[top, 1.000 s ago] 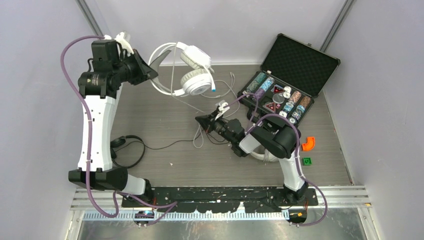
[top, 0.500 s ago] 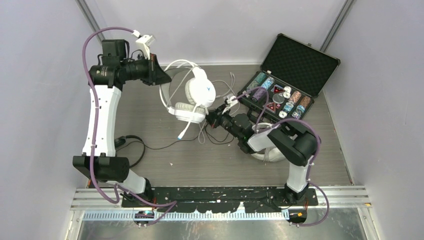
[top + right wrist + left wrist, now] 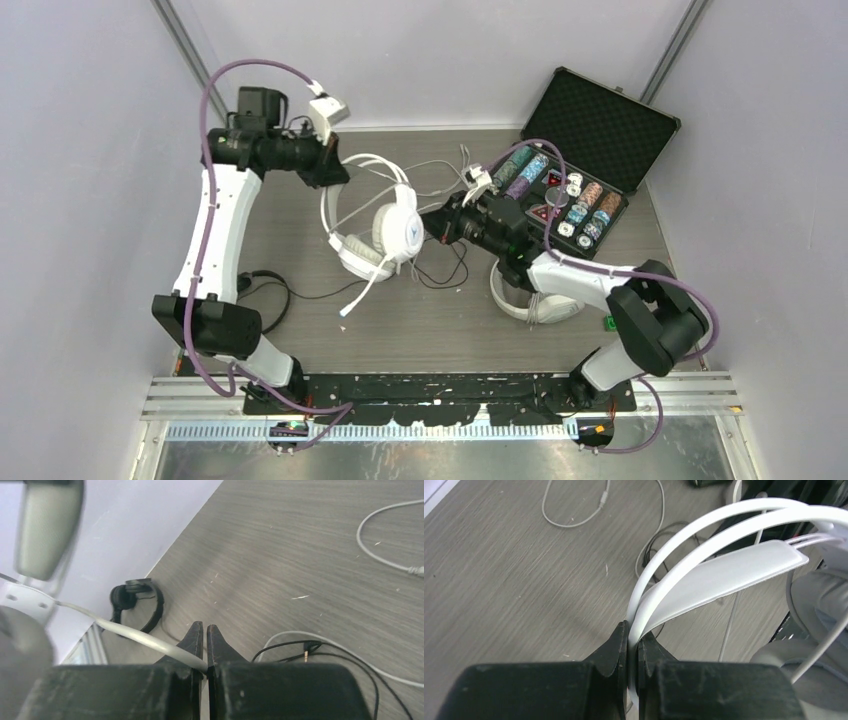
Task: Wrap the headphones
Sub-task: Wrap the headphones cable around the headphones.
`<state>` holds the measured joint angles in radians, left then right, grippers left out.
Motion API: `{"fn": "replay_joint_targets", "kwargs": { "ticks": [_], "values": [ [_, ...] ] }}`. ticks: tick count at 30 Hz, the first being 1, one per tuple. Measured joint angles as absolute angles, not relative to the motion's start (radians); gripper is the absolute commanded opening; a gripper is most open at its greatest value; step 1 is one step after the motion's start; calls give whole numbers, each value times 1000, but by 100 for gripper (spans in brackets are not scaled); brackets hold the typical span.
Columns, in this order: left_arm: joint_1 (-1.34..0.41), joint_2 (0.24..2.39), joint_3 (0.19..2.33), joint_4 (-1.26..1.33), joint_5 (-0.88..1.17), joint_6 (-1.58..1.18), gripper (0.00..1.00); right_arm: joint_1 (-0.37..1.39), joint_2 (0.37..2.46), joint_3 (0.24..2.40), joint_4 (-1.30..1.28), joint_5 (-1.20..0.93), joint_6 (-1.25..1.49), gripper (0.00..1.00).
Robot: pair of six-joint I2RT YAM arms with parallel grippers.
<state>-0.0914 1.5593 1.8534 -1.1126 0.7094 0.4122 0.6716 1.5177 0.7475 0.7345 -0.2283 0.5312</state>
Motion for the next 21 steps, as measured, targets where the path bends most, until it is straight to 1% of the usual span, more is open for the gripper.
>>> {"fn": "replay_joint_targets", "kwargs": {
  "ticks": [6, 10, 14, 21],
  "values": [
    [-218, 1559, 1780, -1110, 539, 532, 0, 635, 1421, 855, 419, -390, 574, 0],
    [-232, 1547, 1736, -1062, 464, 556, 0, 635, 1374, 909, 258, -462, 582, 0],
    [-249, 1493, 1657, -988, 411, 572, 0, 633, 1367, 941, 144, -517, 591, 0],
    [-357, 1386, 1569, -904, 290, 689, 0, 623, 1367, 996, -26, -625, 598, 0]
  ]
}}
